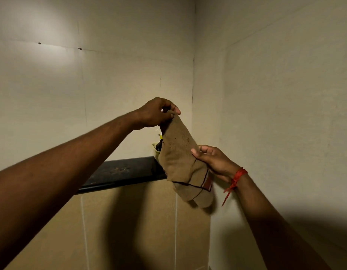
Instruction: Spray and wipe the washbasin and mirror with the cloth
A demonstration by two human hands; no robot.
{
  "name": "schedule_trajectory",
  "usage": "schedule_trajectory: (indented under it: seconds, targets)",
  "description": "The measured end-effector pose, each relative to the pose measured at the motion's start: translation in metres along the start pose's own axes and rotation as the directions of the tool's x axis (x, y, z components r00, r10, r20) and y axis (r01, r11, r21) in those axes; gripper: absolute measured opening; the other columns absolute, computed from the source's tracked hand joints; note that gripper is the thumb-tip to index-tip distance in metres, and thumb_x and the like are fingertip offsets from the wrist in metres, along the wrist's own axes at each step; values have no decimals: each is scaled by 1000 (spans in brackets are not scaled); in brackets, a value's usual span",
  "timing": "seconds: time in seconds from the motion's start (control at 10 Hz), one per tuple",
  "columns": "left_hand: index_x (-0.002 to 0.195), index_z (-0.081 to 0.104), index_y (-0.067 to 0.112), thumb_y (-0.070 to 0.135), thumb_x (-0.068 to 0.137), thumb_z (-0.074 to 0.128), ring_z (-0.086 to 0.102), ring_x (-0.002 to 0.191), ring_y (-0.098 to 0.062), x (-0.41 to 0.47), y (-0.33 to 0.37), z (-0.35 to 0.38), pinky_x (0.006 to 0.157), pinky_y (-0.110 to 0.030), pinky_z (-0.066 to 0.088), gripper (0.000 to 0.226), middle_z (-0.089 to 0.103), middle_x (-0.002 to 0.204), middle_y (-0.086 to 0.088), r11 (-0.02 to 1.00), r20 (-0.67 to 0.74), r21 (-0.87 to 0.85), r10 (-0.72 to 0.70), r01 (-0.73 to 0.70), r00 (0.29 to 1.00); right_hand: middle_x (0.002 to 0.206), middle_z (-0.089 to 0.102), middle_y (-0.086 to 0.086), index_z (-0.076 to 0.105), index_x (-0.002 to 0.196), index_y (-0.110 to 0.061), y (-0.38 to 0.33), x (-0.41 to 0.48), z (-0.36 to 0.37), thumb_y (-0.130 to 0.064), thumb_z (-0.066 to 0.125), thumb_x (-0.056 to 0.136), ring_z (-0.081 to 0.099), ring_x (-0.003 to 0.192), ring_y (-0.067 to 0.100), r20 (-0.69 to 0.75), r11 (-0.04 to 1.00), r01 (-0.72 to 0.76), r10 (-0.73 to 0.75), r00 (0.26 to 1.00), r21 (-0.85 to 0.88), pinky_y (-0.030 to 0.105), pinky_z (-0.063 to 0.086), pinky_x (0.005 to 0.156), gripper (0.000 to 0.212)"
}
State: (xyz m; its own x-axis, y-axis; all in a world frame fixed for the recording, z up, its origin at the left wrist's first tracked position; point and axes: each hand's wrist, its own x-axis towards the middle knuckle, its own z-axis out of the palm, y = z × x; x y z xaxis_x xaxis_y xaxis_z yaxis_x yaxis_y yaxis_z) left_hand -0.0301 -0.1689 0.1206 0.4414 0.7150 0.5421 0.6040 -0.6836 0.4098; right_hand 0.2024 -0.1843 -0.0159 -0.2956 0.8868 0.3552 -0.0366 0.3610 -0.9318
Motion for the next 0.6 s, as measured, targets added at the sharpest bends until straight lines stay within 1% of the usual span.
schedule_trajectory:
  seconds: [0.1, 0.2, 0.3, 0.4, 0.5, 0.6]
  targets:
    - [114, 71, 16, 6, 97, 62, 55, 97, -11, 10, -22, 12, 82, -26, 46, 21, 59, 109, -1, 995, -33, 102, 26, -23, 999, 98, 76, 1, 66, 103, -19, 4, 0, -4, -25, 62, 96, 72, 92, 9, -87, 959, 79, -106, 991, -272, 24, 54, 79, 10]
    - [109, 71, 12, -1, 94, 62, 58, 101, -14, 32, -28, 28, 84, -25, 43, 21, 63, 110, -2, 989, -99, 139, 57, -43, 993, 103, 74, -1, 57, 113, -31, 19, 5, -7, -36, 62, 94, 71, 96, 11, -201, 910, 118, -212, 957, -397, 33, 56, 79, 20]
    - [99, 69, 7, -12, 89, 56, 66, 96, -24, 78, -32, 56, 85, -35, 53, 26, 66, 107, -11, 972, -131, 210, 133, -103, 982, 110, 67, -1, 45, 110, -47, 43, 20, -10, -51, 59, 91, 69, 99, 17, -450, 854, 117, -378, 809, -507, 39, 61, 78, 24]
    - [103, 68, 10, -6, 88, 62, 65, 102, -31, 102, -44, 83, 86, -41, 55, 23, 60, 113, -13, 892, -83, 446, 127, -77, 988, 124, 61, -3, 48, 109, -48, 56, 33, -9, -41, 56, 96, 62, 115, 19, -496, 808, 59, -416, 762, -587, 32, 55, 91, 17]
    - [118, 65, 15, 7, 89, 66, 56, 115, -33, 106, -60, 129, 88, -42, 49, 31, 56, 125, -12, 773, -6, 630, 105, -78, 994, 160, 25, -4, 53, 135, -33, 78, 51, -10, -46, 41, 101, 24, 148, 20, -433, 520, -188, -403, 806, -833, 37, 28, 120, 38]
    - [128, 62, 15, 20, 88, 65, 53, 125, -33, 96, -61, 144, 94, -42, 46, 40, 57, 135, -12, 745, -7, 657, 156, -113, 988, 165, 15, -4, 43, 146, -27, 84, 58, -6, -53, 33, 101, 14, 153, 19, -399, 401, -219, -445, 802, -889, 40, 23, 124, 53]
